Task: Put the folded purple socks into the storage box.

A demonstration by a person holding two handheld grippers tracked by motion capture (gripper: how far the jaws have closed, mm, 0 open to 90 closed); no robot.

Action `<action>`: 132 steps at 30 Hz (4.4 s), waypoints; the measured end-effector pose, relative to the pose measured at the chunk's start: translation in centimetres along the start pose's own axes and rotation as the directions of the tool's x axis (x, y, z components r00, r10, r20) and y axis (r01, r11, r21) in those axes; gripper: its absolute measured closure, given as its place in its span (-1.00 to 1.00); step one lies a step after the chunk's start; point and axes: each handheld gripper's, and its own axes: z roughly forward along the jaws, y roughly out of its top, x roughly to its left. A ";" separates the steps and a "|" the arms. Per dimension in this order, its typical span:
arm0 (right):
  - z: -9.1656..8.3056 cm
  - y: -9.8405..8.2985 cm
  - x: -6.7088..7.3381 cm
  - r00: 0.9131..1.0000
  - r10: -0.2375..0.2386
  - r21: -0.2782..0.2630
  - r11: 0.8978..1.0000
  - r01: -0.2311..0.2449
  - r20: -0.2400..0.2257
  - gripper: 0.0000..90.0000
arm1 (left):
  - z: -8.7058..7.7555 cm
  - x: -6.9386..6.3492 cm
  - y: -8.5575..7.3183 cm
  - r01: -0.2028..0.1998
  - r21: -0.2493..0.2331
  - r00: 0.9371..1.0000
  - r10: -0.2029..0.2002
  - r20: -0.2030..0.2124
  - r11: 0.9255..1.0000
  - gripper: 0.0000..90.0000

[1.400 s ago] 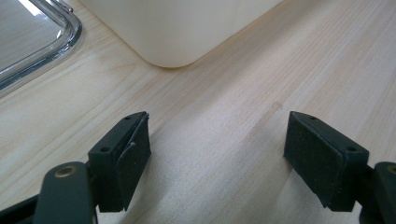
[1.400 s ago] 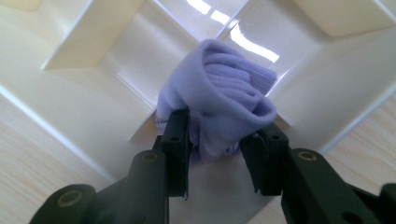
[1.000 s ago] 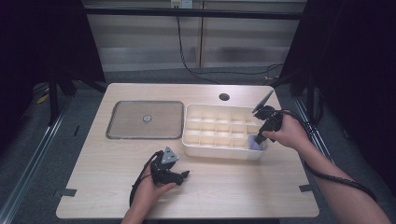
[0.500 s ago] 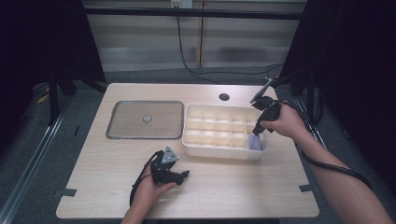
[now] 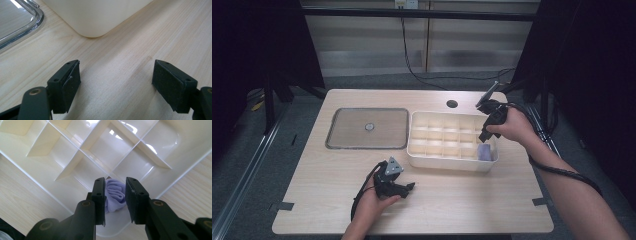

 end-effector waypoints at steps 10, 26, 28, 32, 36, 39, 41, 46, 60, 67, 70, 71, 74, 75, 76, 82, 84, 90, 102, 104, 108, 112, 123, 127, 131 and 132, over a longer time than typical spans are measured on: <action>1.4 0.0 0.3 1.000 -0.015 0.035 0.999 0.015 0.009 0.74 | 0.0 0.0 0.0 0.000 0.000 1.000 0.000 0.000 1.000 -0.51; 2.7 -0.8 0.3 1.000 -0.013 0.047 0.999 0.012 0.021 0.83 | 0.0 0.0 0.0 0.004 -0.003 1.000 -0.004 0.000 1.000 -0.51; 2.8 -0.9 0.3 1.000 -0.012 0.049 0.999 0.011 0.016 0.87 | 0.0 0.0 0.0 0.001 -0.003 1.000 -0.001 -0.001 1.000 -0.51; 3.1 -1.1 0.4 1.000 -0.015 0.050 0.999 0.015 0.015 0.89 | 0.0 0.0 0.0 0.001 -0.003 1.000 -0.001 -0.001 1.000 -0.51; 3.3 -1.3 0.3 1.000 -0.010 0.047 0.999 0.010 0.010 0.90 | 0.0 0.0 0.0 0.001 -0.003 1.000 -0.001 -0.001 1.000 -0.51; 3.7 -1.5 0.3 1.000 -0.007 0.043 0.999 0.007 -0.004 0.90 | 0.0 0.0 0.0 0.004 -0.006 1.000 -0.004 -0.002 1.000 -0.51; 4.0 -1.6 0.3 1.000 -0.006 0.047 0.999 0.006 -0.005 0.90 | 0.0 0.0 0.0 0.000 -0.004 1.000 0.000 -0.002 1.000 -0.51; 5.0 -2.1 0.3 1.000 -0.006 0.039 0.999 0.006 -0.006 0.91 | 0.1 -0.1 0.0 0.010 -0.009 1.000 -0.010 0.001 1.000 -0.51; 6.5 -2.3 0.2 1.000 0.010 0.029 1.000 -0.010 -0.006 0.94 | 0.0 0.0 0.0 -0.001 0.001 1.000 0.001 0.000 1.000 -0.51; 6.6 -2.4 0.2 1.000 0.007 0.020 1.000 -0.007 -0.003 0.93 | 0.0 0.0 0.0 0.000 0.000 1.000 0.000 0.001 1.000 -0.51; 6.5 -2.6 -0.2 0.999 0.020 0.004 1.000 -0.020 -0.033 0.92 | 0.0 0.0 0.0 -0.001 0.001 1.000 0.001 0.002 1.000 -0.51; 6.5 -2.8 -0.3 0.999 0.024 -0.008 1.000 -0.024 -0.044 0.92 | 0.0 0.0 0.0 0.000 0.000 1.000 0.000 0.002 1.000 -0.51; 6.2 -3.1 -0.5 0.998 0.024 -0.026 0.999 -0.026 -0.057 0.90 | 0.0 0.0 0.0 0.000 0.001 1.000 0.000 0.002 1.000 -0.51; 6.1 -3.1 -0.5 0.998 0.026 -0.027 0.999 -0.028 -0.059 0.90 | 0.0 0.0 0.0 -0.001 0.001 1.000 0.001 0.002 1.000 -0.51; 6.0 -3.1 -0.5 0.998 0.025 -0.027 0.999 -0.027 -0.062 0.89 | 0.0 0.0 0.0 -0.001 0.001 1.000 0.001 0.002 1.000 -0.51; 5.4 -3.0 0.0 0.999 0.009 -0.022 1.000 -0.010 -0.040 0.80 | 0.0 0.0 0.0 -0.005 0.002 1.000 0.005 -0.002 1.000 -0.51; 5.2 -2.9 -0.1 0.999 0.013 -0.024 1.000 -0.014 -0.045 0.79 | 0.0 0.0 0.0 -0.005 0.003 1.000 0.005 -0.002 1.000 -0.51; 4.7 -2.8 -0.1 0.999 0.010 -0.018 1.000 -0.011 -0.037 0.77 | 0.1 -0.1 0.0 0.009 -0.007 1.000 -0.009 0.000 1.000 -0.51; 2.9 -3.2 -0.7 1.000 0.018 -0.033 0.999 -0.019 -0.020 0.72 | 0.1 -0.1 0.0 0.009 -0.009 1.000 -0.009 0.000 1.000 -0.51; 2.7 -3.4 -0.8 1.000 0.022 -0.032 0.999 -0.023 -0.017 0.70 | 0.1 -0.1 0.0 0.009 -0.007 1.000 -0.009 0.000 1.000 -0.51; 2.2 -3.6 -0.9 1.000 0.024 -0.046 0.999 -0.025 -0.014 0.66 | 0.1 -0.1 0.0 0.009 -0.008 1.000 -0.009 0.000 1.000 -0.51; 2.0 -3.8 -0.9 1.000 0.027 -0.052 0.998 -0.028 -0.013 0.60 | 0.1 -0.1 0.0 0.009 -0.008 1.000 -0.009 0.000 1.000 -0.51; 1.0 -3.6 -0.8 1.000 0.029 -0.075 0.997 -0.029 -0.002 0.39 | 0.1 0.0 0.0 0.009 -0.008 1.000 -0.009 -0.001 1.000 -0.51; 1.2 -3.6 -0.8 1.000 0.029 -0.070 0.997 -0.029 -0.005 0.33 | 0.1 0.0 0.0 0.008 -0.008 1.000 -0.008 -0.002 1.000 -0.51; 0.9 -3.5 -0.7 1.000 0.020 -0.072 0.997 -0.020 -0.005 0.28 | 0.1 0.0 0.0 0.003 -0.007 1.000 -0.003 -0.004 1.000 -0.51; 0.8 -3.5 -0.7 1.000 0.022 -0.072 0.997 -0.022 -0.005 0.27 | 0.1 0.0 0.0 0.003 -0.007 1.000 -0.003 -0.004 1.000 -0.51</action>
